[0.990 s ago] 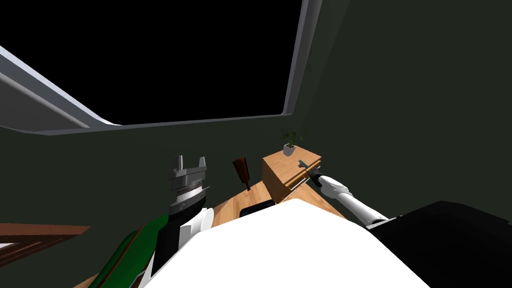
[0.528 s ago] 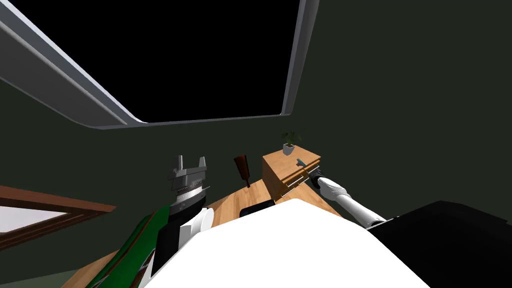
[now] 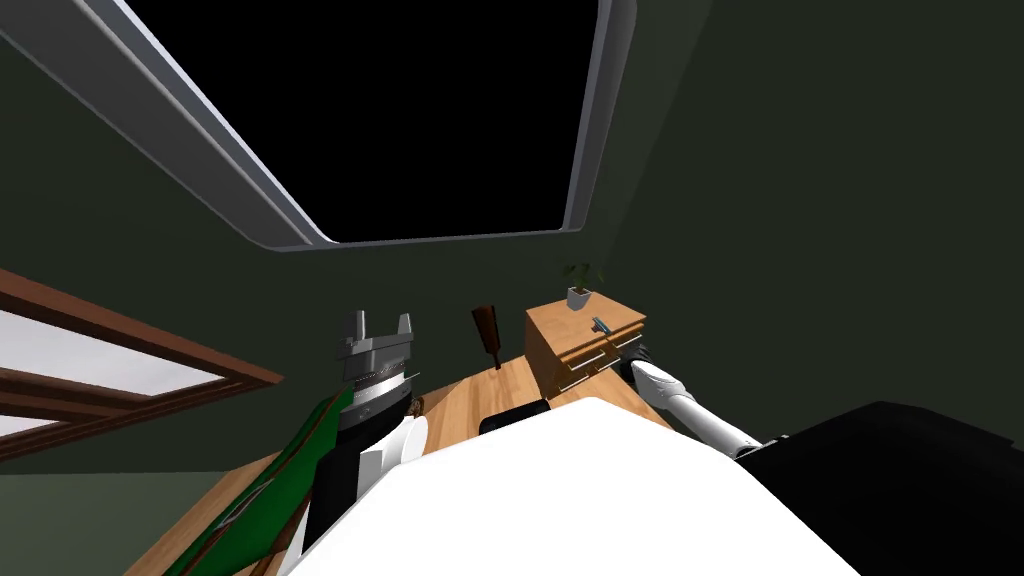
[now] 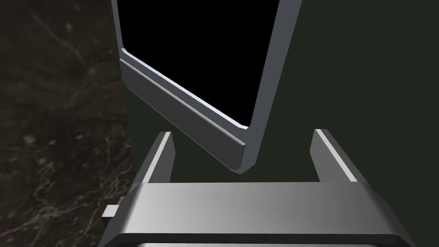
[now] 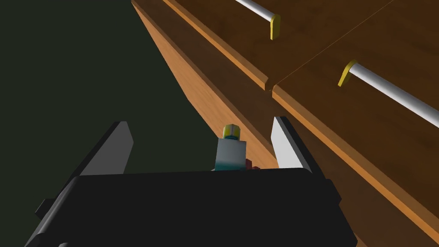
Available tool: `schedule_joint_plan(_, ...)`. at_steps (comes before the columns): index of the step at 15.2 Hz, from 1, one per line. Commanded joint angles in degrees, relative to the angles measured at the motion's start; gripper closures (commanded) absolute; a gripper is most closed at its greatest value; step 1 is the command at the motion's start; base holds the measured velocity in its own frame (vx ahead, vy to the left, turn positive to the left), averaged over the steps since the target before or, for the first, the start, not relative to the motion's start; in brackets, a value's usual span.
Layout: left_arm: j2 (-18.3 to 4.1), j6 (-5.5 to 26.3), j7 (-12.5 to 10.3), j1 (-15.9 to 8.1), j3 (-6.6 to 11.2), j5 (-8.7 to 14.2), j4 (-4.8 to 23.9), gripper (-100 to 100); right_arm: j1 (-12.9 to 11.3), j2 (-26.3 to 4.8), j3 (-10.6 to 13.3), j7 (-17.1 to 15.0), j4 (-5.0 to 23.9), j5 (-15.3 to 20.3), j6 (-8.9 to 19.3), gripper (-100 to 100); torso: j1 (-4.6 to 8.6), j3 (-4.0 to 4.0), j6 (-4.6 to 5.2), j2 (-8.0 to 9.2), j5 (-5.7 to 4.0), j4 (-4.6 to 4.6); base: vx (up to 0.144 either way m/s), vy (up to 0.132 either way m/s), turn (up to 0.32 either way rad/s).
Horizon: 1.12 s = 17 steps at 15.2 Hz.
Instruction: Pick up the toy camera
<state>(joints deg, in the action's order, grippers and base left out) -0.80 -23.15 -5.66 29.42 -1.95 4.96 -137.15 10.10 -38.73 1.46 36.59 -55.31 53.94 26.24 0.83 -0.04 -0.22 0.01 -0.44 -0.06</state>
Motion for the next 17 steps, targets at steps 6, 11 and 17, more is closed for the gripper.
schedule_joint_plan(6, 0.0, 0.0, 0.0, 0.0, 0.00, 0.0, 0.0, 0, 0.0, 2.3, 2.5, -4.5, 1.4, 3.8, 8.1, -100, 0.09, -0.01, 0.02, -0.03, -0.02, 0.00, -0.095, -0.097, 0.144)
schedule_joint_plan(11, 0.0, 0.0, 0.0, 0.0, 0.00, 0.0, 0.0, 0, 0.1, 4.3, 4.6, -7.8, 2.4, 7.1, 13.8, -100, 0.13, -0.02, 0.02, -0.03, -0.03, -0.01, -0.097, -0.105, 0.156)
schedule_joint_plan(17, 0.0, 0.0, 0.0, 0.0, 0.01, 0.0, 0.0, 0, 0.1, 6.4, 6.7, -11.3, 3.5, 10.6, 19.6, -100, 0.22, -0.02, 0.02, -0.04, -0.04, -0.01, -0.087, -0.099, 0.164)
